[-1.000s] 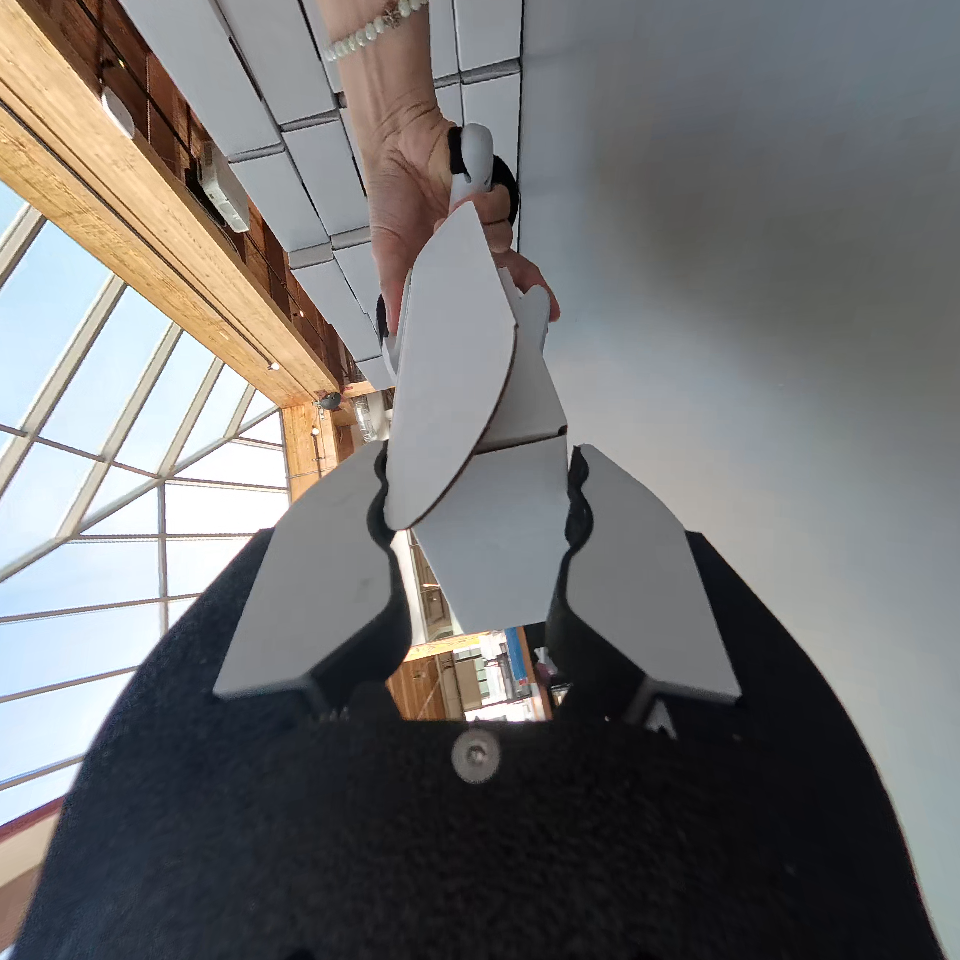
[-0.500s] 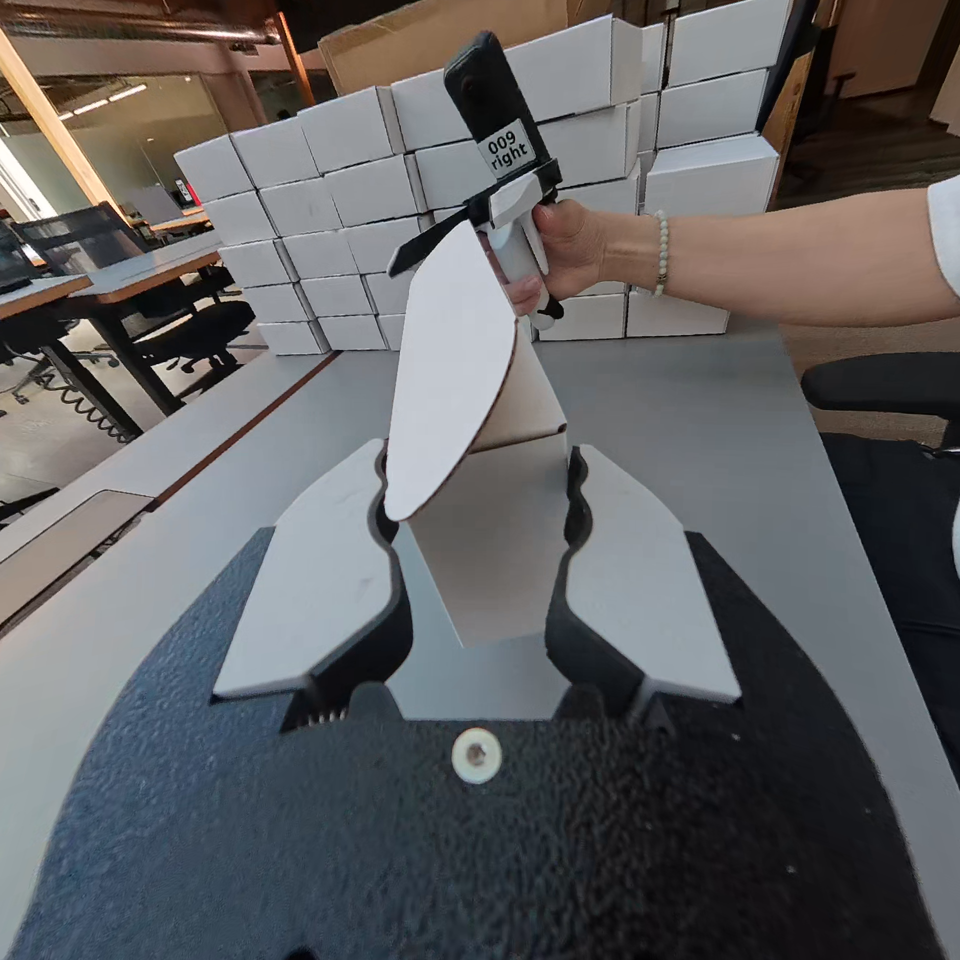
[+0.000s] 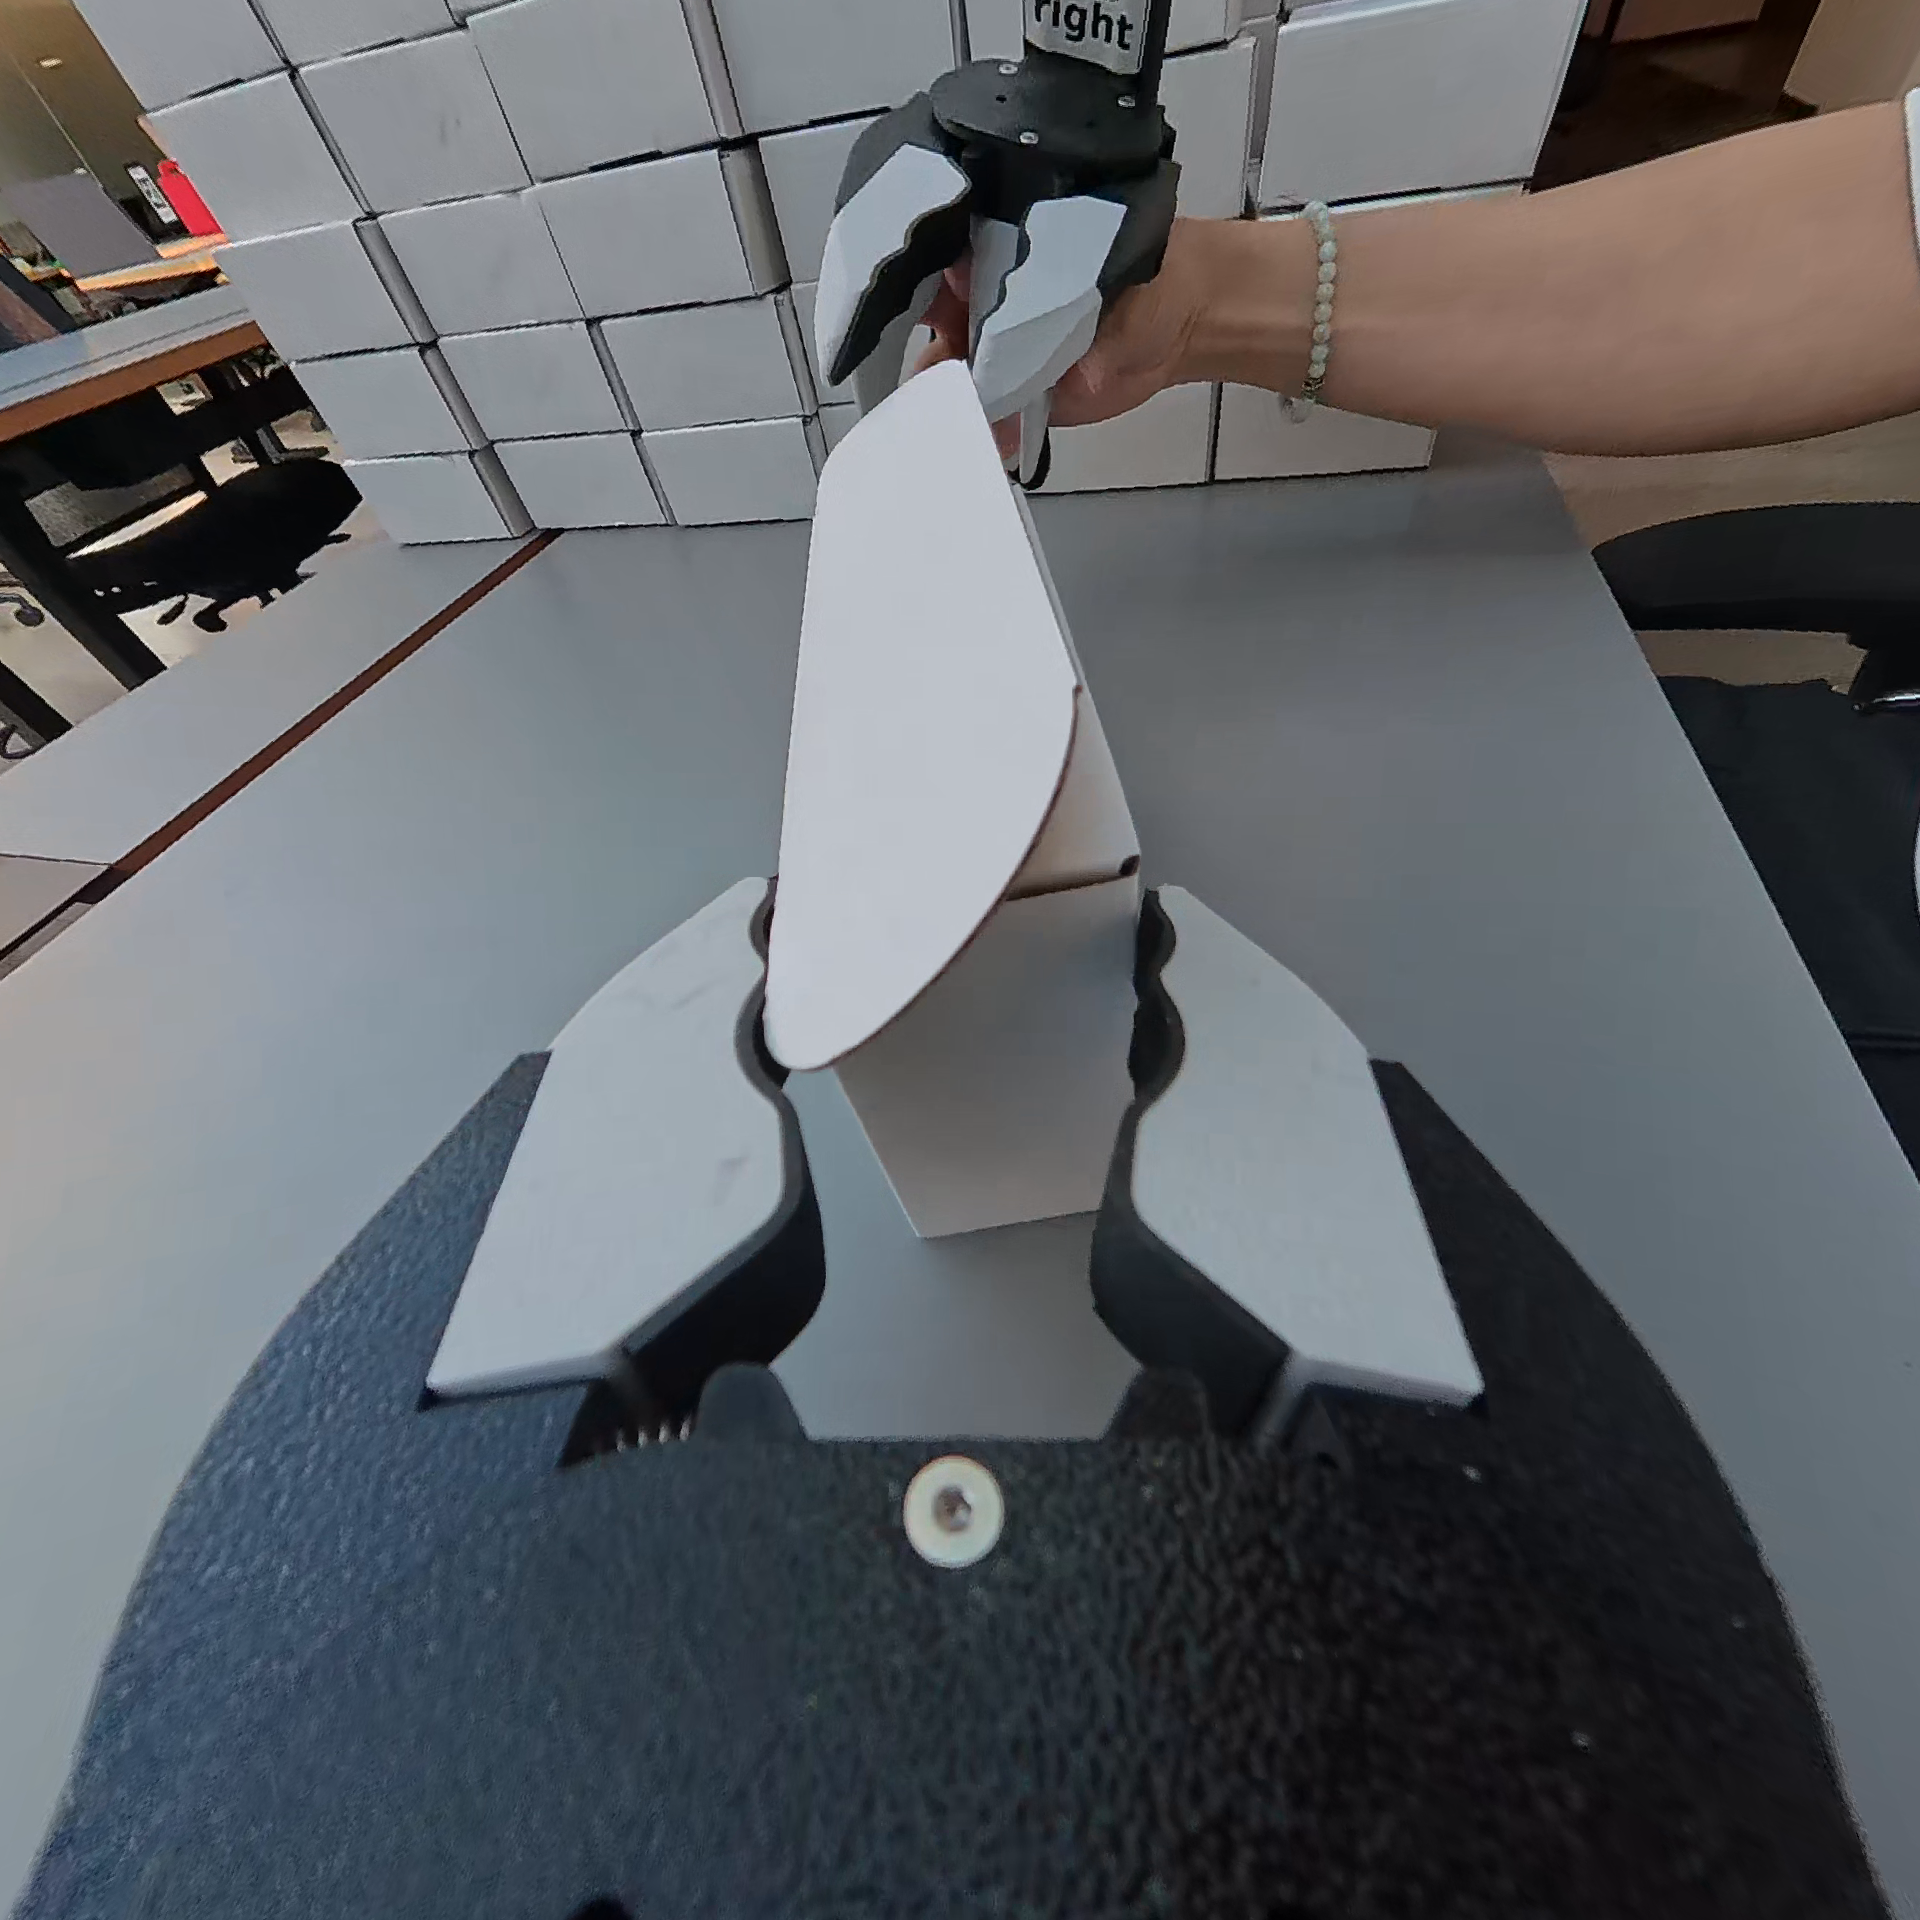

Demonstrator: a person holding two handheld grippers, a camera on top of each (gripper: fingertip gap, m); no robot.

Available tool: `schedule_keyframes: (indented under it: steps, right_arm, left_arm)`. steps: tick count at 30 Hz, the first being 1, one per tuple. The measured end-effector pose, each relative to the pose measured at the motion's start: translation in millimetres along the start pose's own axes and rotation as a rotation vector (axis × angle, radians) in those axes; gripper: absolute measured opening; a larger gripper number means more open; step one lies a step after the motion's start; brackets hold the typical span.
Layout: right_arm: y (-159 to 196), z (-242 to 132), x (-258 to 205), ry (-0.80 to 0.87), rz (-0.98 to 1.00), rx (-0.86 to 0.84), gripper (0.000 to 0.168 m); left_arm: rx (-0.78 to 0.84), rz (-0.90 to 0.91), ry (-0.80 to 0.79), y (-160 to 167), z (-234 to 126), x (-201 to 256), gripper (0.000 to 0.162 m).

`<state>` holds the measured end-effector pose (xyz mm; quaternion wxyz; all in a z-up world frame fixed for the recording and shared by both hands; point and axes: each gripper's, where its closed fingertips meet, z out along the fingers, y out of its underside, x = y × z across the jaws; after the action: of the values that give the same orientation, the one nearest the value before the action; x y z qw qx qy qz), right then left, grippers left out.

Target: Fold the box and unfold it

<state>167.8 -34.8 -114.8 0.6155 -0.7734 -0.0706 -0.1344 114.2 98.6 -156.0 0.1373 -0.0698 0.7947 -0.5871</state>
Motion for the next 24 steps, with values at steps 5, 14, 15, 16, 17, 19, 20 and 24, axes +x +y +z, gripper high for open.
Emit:
schedule_keyframes:
  steps: [5, 14, 15, 16, 17, 19, 20, 24]
  right_arm:
    - [-3.4, 10.1, -1.4, -0.047, -0.055, 0.014, 0.012]
    - [-9.0, 13.8, 13.7, -0.03, 0.331, -0.02, 0.005]
    - [-8.8, 14.2, 15.8, -0.033, 0.414, -0.021, 0.005]
    - [-8.4, 14.8, 18.3, -0.024, 0.487, -0.019, 0.004]
    - [-8.4, 15.2, 18.6, -0.024, 0.537, -0.02, 0.003]
    - [-8.5, 14.7, 18.7, -0.004, 0.561, -0.035, 0.003]
    - [-9.0, 14.6, 19.4, 0.013, 0.579, -0.044, 0.003]
    - [-8.5, 15.9, 24.7, 0.081, 0.695, -0.051, 0.003]
  left_arm:
    - [-0.016, -0.008, 0.029, 0.7, -0.2, -0.1, 0.065]
    - [-0.065, -0.041, 0.022, 2.7, 0.9, -2.8, 0.063]
    - [-0.073, -0.047, 0.015, 3.0, 1.4, -3.6, 0.063]
    - [-0.082, -0.054, 0.004, 3.2, 2.5, -4.5, 0.063]
    - [-0.093, -0.06, -0.007, 3.5, 3.4, -5.2, 0.063]
    - [-0.123, -0.07, -0.025, 4.6, 4.5, -5.2, 0.062]
    - [-0.138, -0.075, -0.035, 5.2, 5.2, -5.4, 0.062]
    - [-0.201, -0.108, -0.072, 6.9, 7.9, -7.6, 0.062]
